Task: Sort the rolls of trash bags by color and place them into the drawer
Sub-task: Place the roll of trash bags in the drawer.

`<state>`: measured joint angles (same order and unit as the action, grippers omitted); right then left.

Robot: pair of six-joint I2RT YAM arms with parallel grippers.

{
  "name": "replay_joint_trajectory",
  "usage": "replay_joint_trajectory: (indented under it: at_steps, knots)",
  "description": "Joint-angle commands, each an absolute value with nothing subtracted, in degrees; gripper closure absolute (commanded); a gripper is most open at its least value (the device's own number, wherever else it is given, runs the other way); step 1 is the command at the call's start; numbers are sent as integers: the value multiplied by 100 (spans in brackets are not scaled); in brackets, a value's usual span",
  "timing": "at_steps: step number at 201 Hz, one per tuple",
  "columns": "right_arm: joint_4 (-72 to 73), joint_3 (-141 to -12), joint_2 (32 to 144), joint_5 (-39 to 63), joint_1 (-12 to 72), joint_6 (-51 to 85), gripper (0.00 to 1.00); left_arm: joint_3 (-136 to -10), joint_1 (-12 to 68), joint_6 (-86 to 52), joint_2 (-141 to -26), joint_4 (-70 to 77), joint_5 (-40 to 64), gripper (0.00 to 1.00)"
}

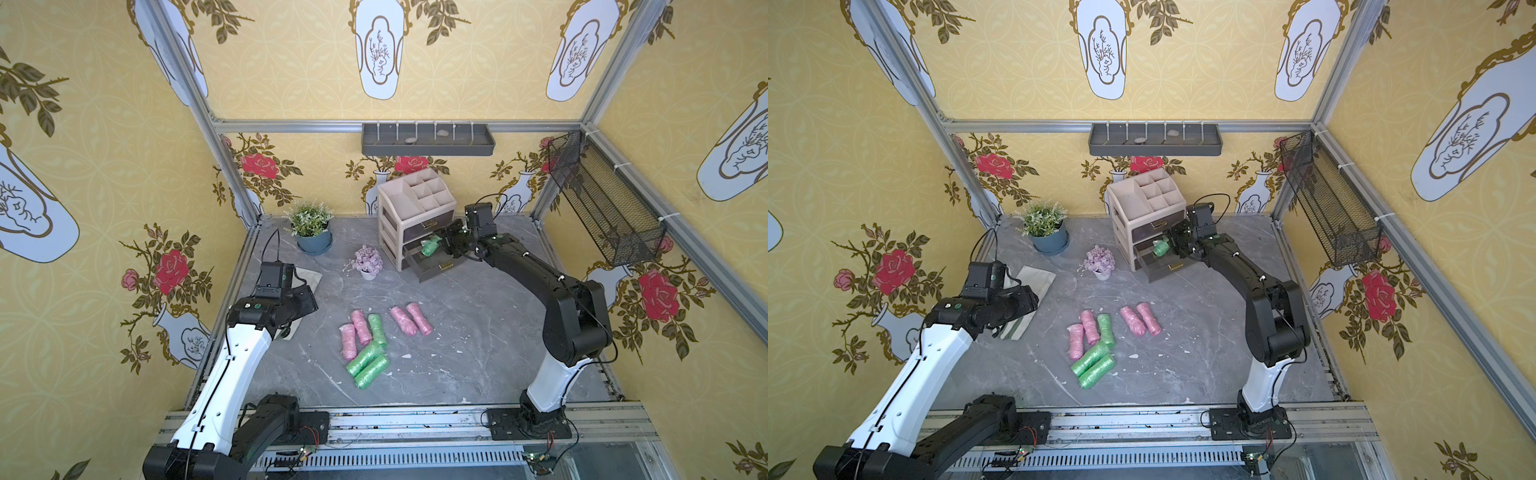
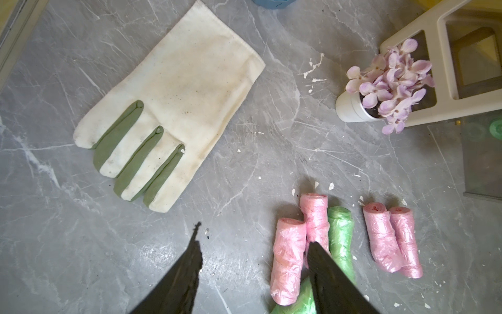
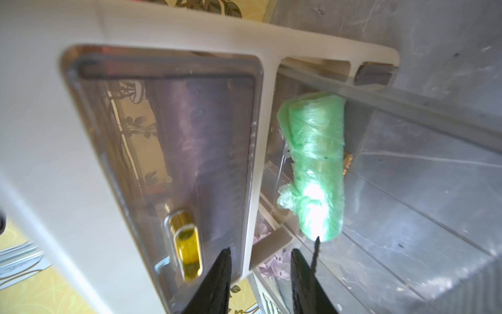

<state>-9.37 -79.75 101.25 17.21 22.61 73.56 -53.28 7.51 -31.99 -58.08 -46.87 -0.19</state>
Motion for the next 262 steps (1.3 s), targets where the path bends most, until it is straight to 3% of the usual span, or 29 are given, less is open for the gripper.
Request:
replay_joint_trajectory:
  at_steps: [1, 59, 159, 231, 262]
  knots:
    - [-1043, -7737, 9730, 1575, 2293, 7168, 62, -5335, 755, -3182, -5845, -4608, 61, 37]
    - [-2137, -7395, 8614, 1250, 2355, 6467, 57, -5201, 956, -3235, -5985, -4448, 428, 40]
    - [-2469, -6145, 7429, 916, 2164, 6192, 57, -5041, 4052, -3814, -6662, -5241, 319, 45]
    - [-2666, -5617, 6652, 957, 1717, 6104, 57, -5231, 5523, -3847, -7800, -5226, 324, 46]
    - [-2779, -5541, 6498, 1020, 1595, 6030, 57, -5364, 5746, -3671, -8490, -5116, 377, 47]
